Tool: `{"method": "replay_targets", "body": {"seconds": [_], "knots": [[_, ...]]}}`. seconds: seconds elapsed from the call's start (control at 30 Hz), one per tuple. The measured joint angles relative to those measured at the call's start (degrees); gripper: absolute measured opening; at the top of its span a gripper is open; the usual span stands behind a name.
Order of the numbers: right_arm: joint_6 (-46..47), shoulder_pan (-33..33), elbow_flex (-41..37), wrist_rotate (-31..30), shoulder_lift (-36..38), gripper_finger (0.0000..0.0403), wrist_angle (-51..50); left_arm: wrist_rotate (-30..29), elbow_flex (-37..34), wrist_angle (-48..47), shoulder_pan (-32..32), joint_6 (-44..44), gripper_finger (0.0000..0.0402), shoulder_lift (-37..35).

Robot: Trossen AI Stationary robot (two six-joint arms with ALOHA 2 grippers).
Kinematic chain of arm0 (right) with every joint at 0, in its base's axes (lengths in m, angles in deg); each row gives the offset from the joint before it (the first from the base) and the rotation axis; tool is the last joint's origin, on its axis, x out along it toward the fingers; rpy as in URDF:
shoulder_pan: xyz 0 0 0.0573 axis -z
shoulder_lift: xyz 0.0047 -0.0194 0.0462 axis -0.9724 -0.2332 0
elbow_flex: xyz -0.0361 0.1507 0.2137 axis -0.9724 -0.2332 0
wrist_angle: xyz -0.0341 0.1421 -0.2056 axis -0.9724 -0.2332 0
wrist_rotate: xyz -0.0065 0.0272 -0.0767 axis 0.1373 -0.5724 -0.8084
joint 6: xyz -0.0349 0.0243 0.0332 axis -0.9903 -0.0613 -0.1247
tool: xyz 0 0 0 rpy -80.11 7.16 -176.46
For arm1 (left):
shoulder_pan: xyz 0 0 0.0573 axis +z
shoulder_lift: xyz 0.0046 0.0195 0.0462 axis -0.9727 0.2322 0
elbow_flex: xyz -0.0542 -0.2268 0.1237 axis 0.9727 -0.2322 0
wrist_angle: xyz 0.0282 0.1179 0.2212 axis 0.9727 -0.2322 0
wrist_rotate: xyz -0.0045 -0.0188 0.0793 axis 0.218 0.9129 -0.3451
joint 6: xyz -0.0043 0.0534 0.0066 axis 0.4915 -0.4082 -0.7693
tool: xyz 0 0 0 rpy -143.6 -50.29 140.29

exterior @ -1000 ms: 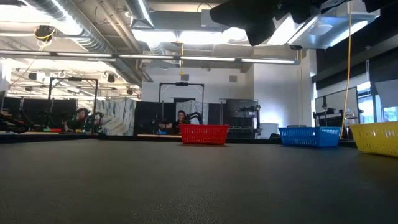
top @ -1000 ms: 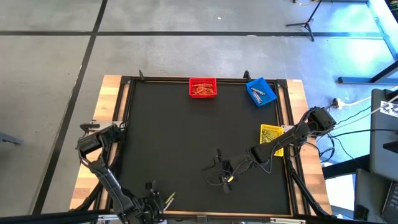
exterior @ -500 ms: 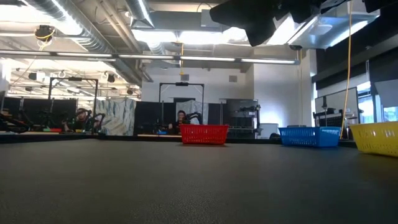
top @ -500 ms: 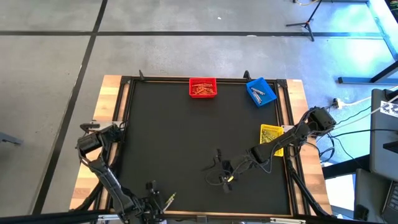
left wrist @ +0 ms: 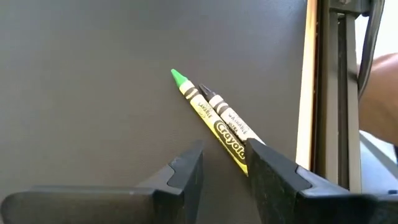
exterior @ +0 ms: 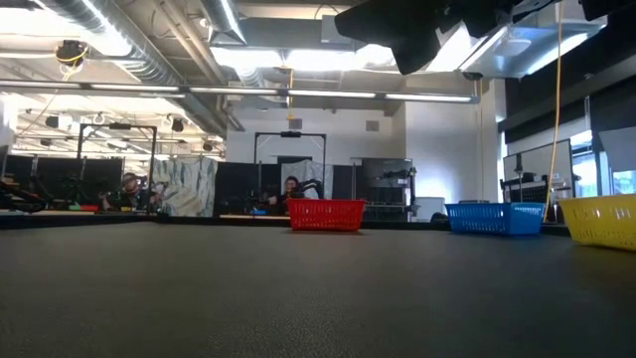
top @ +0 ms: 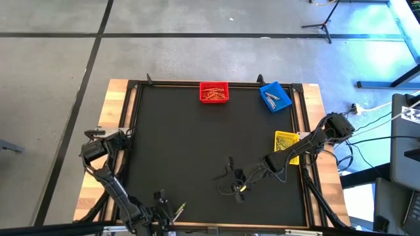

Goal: Sort crayons
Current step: Put the green crayon into the yellow bin

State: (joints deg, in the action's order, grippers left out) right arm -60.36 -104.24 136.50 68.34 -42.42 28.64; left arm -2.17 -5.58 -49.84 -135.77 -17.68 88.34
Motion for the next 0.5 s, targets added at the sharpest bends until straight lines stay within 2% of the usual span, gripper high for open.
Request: {"method": "replay_targets", "body": {"seconds": [0.5], "knots": [[0.1,0.0,0.0,0.0,0.0,0.0182,0.0,0.4,-0.6,-1.6,0.2,-0.2,0.0117,0.0]]}}
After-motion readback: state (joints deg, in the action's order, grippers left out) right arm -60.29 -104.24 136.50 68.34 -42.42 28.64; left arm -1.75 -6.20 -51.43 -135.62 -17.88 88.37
